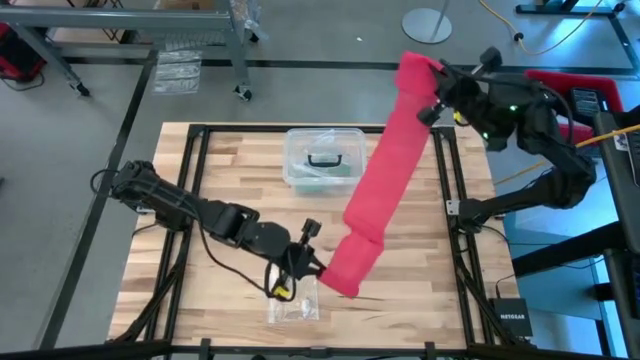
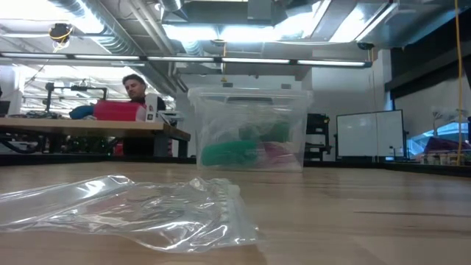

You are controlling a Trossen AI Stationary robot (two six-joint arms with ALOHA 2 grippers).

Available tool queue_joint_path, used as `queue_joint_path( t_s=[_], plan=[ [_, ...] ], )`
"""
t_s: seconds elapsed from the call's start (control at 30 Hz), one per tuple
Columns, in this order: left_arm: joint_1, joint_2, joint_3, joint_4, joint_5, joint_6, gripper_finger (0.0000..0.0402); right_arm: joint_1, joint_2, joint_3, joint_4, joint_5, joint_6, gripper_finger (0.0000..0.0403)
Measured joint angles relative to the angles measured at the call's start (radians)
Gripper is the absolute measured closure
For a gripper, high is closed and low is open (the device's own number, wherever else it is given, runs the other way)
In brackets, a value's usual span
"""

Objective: Roll bandage
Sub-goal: Roll the red bandage

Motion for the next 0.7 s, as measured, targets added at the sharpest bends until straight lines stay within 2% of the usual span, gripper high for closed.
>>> queue_joint_path(
  t_s=[0.23, 0.43, 0.53, 0.7],
  plan=[
    [-0.081, 0.001, 0.000, -0.009, -0.005, -0.070, 0.0389, -0.125, 0.000, -0.016, -0.072, -0.039, 0.118, 0.0397],
    [-0.112, 0.003, 0.000, 0.003, -0.024, -0.097, 0.0389, -0.153, 0.000, -0.016, -0.109, -0.074, 0.241, 0.0387],
    [-0.105, 0.004, 0.000, 0.012, -0.026, -0.100, 0.0389, -0.153, 0.000, -0.016, -0.179, -0.141, 0.296, 0.0348],
    [-0.094, 0.001, 0.000, 0.026, 0.003, -0.125, 0.0389, -0.153, 0.000, -0.016, -0.382, -0.223, 0.428, 0.0243]
  ],
)
